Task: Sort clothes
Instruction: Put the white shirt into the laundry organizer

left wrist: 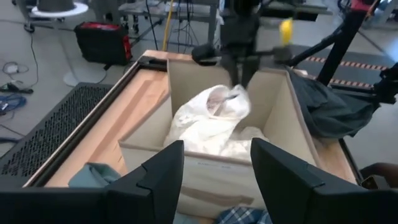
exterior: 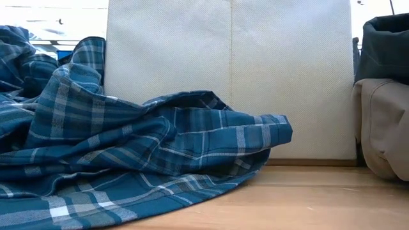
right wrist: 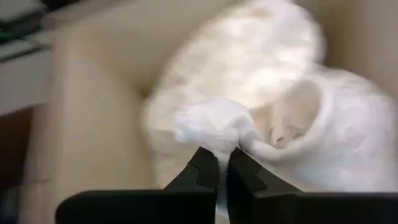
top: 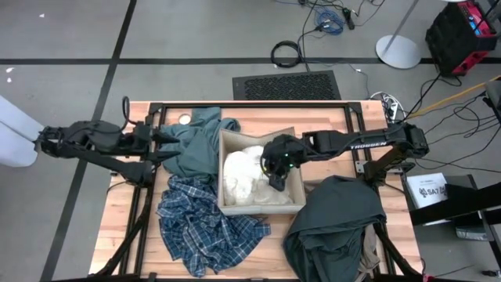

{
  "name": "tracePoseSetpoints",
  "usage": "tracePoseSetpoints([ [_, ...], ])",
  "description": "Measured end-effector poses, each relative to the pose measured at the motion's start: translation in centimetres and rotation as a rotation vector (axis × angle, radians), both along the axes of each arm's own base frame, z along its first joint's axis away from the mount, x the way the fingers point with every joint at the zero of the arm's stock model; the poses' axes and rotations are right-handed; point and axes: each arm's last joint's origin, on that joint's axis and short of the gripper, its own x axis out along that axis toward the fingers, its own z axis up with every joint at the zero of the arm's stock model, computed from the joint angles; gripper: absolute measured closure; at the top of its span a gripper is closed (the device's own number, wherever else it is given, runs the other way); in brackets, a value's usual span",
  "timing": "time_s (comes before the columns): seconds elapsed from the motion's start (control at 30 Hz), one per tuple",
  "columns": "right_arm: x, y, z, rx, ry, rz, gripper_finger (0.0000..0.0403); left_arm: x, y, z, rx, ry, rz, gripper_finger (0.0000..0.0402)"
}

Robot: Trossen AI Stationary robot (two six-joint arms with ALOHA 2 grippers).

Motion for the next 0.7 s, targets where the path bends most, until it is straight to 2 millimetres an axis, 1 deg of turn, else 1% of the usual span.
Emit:
tracePoseSetpoints([
  [0.13, 0.3, -0.5, 0.2, -0.109, -0.035, -0.104, 0.0403, 0.2, -0.1, 0.5, 0.007, -0.047, -0.017, 0.0206],
  [0.2, 0.6, -0.8, 0.1, -0.133, -0.052, -0.108, 0.0403, 0.2, -0.1, 0.7, 0.006, -0.071, -0.02, 0.0206],
  [0.3, 1.3, -0.9, -1.0, -0.137, -0.019, -0.1, 0.0403, 0.3, -0.1, 0.8, 0.014, -0.077, -0.026, 0.0206],
  [0.4, 2.0, -1.5, -3.0, -0.144, 0.077, -0.106, 0.0403, 0.3, -0.1, 0.7, 0.021, -0.073, -0.028, 0.0206],
  [0.53, 3.1, -3.4, -6.0, -0.196, 0.188, -0.188, 0.0403, 0.3, -0.1, 0.7, 0.021, -0.073, -0.028, 0.0206],
  [0.7, 4.1, -5.4, -9.0, -0.271, 0.288, -0.257, 0.0403, 0.2, -0.1, 0.7, 0.02, -0.071, -0.028, 0.0206],
])
